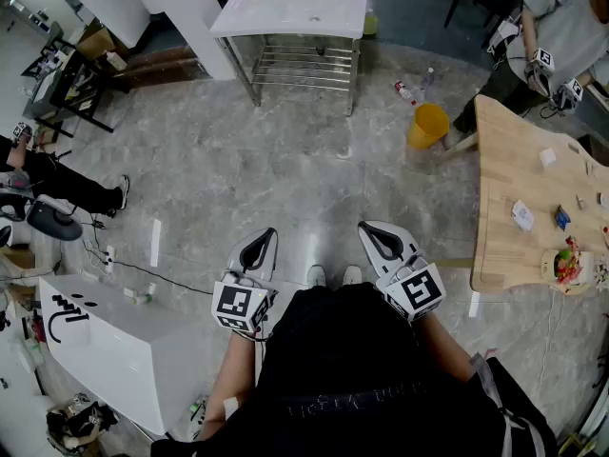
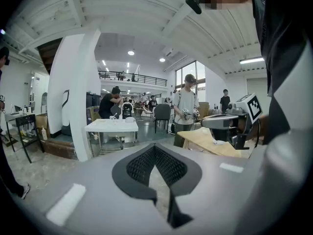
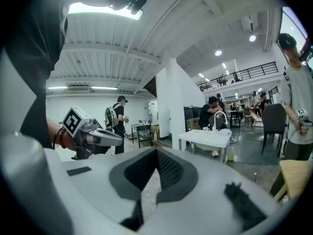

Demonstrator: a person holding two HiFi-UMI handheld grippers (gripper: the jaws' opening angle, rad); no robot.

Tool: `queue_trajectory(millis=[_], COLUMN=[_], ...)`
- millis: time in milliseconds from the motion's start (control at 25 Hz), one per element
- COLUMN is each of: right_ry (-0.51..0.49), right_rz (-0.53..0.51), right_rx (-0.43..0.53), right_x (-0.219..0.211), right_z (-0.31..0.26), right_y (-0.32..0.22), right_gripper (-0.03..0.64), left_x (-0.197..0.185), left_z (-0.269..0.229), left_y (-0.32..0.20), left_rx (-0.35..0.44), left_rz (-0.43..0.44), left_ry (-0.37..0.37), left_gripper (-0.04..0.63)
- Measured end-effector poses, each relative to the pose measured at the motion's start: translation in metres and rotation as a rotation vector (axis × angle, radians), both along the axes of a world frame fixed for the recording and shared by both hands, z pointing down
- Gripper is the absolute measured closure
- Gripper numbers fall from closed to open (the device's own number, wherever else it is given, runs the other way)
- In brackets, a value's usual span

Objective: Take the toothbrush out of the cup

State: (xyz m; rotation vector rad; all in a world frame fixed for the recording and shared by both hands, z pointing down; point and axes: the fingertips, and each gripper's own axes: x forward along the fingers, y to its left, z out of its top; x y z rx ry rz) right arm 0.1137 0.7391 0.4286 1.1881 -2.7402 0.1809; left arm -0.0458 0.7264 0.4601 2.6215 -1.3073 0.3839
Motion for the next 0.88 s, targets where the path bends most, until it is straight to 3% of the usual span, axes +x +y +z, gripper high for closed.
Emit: queue_trajectory(millis=[320,560,880], right_ry=[0.005,-0.06,-0.126], right_rz=[0.012,0.036,-0.007], right_rx=[-0.005,-0.031,-0.065], right_x=[0.003,0.017,0.037], right_z=[0.004,0.008,0.021], right_y=[0.004,-0.002,-0.02], right_gripper=[0.606,0.604,0.604], left_x=[0.003,0.012,0.023], left_z=[0.006,0.005,0.0], left_y=[0.001,-0.005,-0.013], left_rx=[-0.004,-0.012,-0.005], left_rz=[0.017,0.014,-0.048], left_ry=[0.002,-0.003,-0.002], left_gripper=[0.588,0.588,0.587])
